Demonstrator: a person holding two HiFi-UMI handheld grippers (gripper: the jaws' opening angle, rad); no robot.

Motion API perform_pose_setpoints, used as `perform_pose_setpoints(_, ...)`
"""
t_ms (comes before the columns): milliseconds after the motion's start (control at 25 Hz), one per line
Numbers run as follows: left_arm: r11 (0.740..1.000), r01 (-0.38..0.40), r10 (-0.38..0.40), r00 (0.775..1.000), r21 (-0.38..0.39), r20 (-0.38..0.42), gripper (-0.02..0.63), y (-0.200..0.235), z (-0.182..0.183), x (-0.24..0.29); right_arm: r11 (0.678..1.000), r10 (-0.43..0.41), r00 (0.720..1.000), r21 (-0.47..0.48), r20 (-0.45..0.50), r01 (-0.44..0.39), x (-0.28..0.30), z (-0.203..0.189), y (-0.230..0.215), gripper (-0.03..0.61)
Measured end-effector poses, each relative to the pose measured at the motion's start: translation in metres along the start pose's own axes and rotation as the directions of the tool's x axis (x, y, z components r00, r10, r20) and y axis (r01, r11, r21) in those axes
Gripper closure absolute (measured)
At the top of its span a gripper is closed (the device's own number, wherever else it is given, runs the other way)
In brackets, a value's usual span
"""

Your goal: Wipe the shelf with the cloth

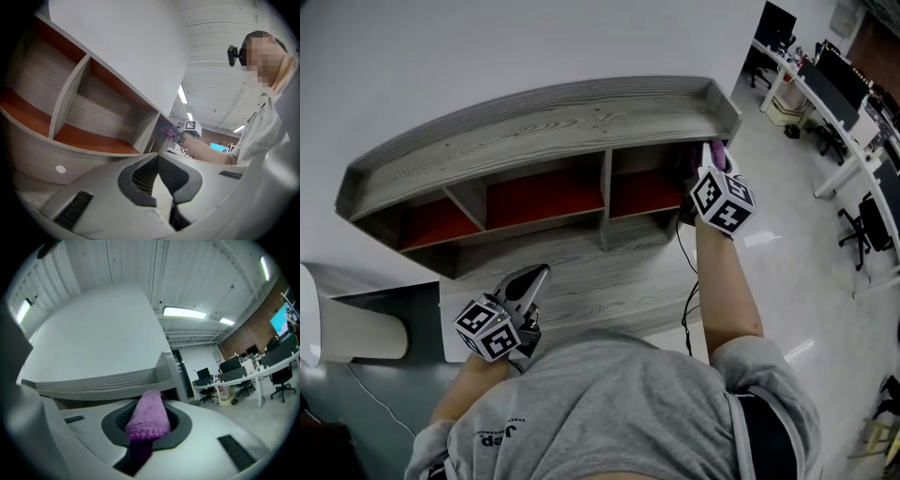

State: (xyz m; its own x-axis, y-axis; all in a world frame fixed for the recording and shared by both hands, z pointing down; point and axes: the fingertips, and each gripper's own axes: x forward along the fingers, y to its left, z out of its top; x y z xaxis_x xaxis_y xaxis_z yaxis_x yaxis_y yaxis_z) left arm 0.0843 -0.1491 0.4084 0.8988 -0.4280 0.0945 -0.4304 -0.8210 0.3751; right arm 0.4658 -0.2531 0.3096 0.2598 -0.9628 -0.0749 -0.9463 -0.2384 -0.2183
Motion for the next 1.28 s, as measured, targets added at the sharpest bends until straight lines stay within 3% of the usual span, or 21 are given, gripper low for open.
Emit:
perform_pose_setpoints(120,1.0,-0.014,0.014,1.0,0.004,0.005,0.597,0.005,0.0,-0.005,0.982,0.127,0.99,-0.132,-0.054,-0.134,0.001,-0.014,0.064,0.522)
perform_pose_setpoints(320,0.999,-0.041,0.041,0.998,-0.009,0.037,0.597,0.008,0.007,-0.016,0.898,0.317,0.94,-0.281,-0.122,-0.339,-0.004,-0.037,0.17,0.522)
perform_pose_setpoints(520,0.998,-0.058,0.058,0.997,-0.019,0.043,0.597,0.014,0.007,-0.034,0.832,0.342,0.924,-0.402,-0.168,-0.381,-0.009,-0.045,0.186,0.529)
perform_pose_setpoints(680,1.0,-0.03,0.03,0.998,-0.004,0.05,0.597,0.018,0.009,-0.045,0.777,0.345,0.915,-0.483,-0.207,-0.403,-0.017,-0.052,0.184,0.522)
perform_pose_setpoints(800,1.0,-0.002,0.002,0.998,-0.006,0.063,0.597,0.019,0.015,-0.058,0.801,0.347,0.892,-0.403,-0.289,-0.442,-0.039,-0.07,0.165,0.52)
perform_pose_setpoints(1000,1.0,0.015,-0.014,0.998,-0.018,0.06,0.597,0.034,0.01,-0.083,0.866,0.432,0.844,-0.116,-0.32,-0.487,-0.114,-0.097,0.125,0.522)
perform_pose_setpoints(1120,1.0,-0.005,0.004,0.998,0.018,0.063,0.597,0.031,0.009,-0.085,0.875,0.463,0.834,0.006,-0.301,-0.484,-0.151,-0.102,0.106,0.522)
perform_pose_setpoints(1280,0.998,-0.055,0.05,0.994,0.043,0.093,0.597,0.004,0.007,-0.081,0.868,0.486,0.817,0.062,-0.31,-0.492,-0.189,-0.105,0.073,0.52)
